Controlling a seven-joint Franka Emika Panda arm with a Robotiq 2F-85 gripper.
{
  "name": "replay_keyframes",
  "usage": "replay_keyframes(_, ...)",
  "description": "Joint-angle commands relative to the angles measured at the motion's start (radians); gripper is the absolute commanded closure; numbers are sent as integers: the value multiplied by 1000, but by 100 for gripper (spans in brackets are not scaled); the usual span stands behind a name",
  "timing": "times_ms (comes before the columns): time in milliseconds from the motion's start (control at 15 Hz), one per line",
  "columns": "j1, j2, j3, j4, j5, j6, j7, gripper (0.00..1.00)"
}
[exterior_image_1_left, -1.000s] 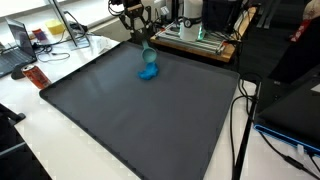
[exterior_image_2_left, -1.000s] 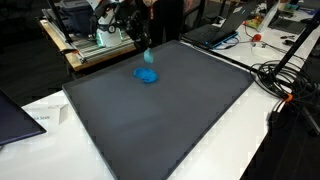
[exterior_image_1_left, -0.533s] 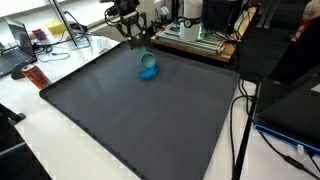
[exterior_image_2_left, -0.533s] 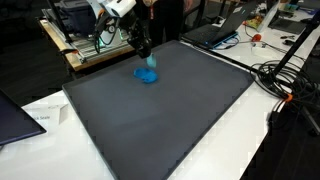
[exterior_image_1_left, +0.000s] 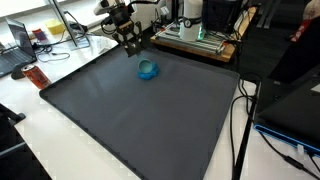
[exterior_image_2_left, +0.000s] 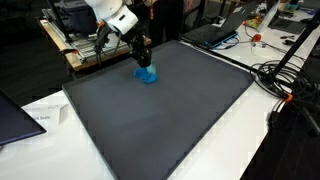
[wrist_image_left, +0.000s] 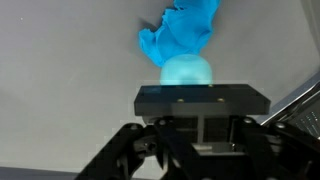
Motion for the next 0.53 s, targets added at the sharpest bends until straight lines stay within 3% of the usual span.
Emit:
replay_keyframes(0,-33,23,38,68,-65,-65,84,78)
replay_keyframes(467,-18,8,74,135,-258,-107,333,78)
